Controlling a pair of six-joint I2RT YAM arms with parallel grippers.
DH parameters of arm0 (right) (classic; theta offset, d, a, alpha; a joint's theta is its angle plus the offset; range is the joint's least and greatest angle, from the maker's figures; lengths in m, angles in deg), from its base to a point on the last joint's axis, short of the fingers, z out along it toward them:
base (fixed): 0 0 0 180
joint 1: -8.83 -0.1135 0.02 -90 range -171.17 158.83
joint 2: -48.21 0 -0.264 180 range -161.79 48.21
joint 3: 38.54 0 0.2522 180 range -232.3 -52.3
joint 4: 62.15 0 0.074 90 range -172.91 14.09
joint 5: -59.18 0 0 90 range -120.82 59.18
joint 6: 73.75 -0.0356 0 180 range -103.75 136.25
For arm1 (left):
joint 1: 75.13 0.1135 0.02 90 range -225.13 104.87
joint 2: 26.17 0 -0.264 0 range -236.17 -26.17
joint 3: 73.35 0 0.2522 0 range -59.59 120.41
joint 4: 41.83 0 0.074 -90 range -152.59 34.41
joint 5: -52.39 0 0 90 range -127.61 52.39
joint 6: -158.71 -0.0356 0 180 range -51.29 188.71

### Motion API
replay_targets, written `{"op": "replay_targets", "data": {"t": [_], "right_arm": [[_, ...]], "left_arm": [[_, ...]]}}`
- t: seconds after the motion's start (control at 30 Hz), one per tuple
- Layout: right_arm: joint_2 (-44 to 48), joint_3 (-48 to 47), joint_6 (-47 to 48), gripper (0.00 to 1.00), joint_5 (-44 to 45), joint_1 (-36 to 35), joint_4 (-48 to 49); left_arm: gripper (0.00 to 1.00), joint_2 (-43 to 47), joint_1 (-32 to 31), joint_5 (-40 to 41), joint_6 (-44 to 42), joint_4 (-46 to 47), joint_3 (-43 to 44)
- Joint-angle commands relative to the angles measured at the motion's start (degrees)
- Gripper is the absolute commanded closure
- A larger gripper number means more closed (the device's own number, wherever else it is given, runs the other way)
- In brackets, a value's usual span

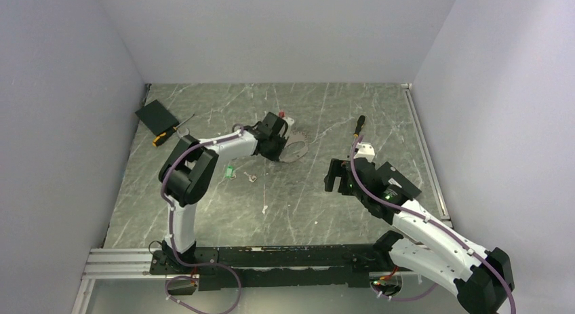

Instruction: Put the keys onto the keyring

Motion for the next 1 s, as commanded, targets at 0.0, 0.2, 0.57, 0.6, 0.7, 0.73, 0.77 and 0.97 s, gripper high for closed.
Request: {"op": "replay_targets", "data": {"t": [0.0, 0.2, 0.57, 0.6, 0.7, 0.73, 0.77, 0.97], "right_arm": [[0.19, -1.84, -1.58, 0.05, 0.4, -0.23, -0.42], [1.54, -2.2, -4.21, 0.05, -0.46, -0.19, -3.24], [6.17, -2.02, -8.92, 0.05, -1.63, -0.22, -8.06], [6.8, -1.77, -8.87, 0.05, -1.79, -0.23, -8.22], [8.96, -0.63, -7.44, 0.05, -2.73, -0.23, -7.41], [9.68, 0.07, -6.59, 0.06, -3.47, -0.19, -6.57], [10.33, 0.69, -5.9, 0.06, -4.28, -0.27, -5.75], [8.53, 2.14, -2.74, 0.13, -12.07, -0.4, 0.69]], "left_arm": [[1.0, 7.08, -3.93, -0.08, 2.94, -0.31, -5.19], [0.95, 9.3, -6.45, 1.27, 16.02, -13.2, -5.19], [0.01, 13.07, -6.59, -6.63, 16.96, -22.29, 0.48], [0.03, 13.66, -6.56, -7.0, 16.0, -23.26, 1.66], [0.06, 16.47, -6.56, -7.17, 13.71, -26.11, 4.41], [0.08, 17.21, -6.58, -7.03, 13.03, -27.3, 5.2], [0.09, 18.66, -6.54, -6.74, 12.31, -28.34, 5.8], [0.17, 29.48, -6.3, 1.77, 8.06, -33.3, 3.71]]}}
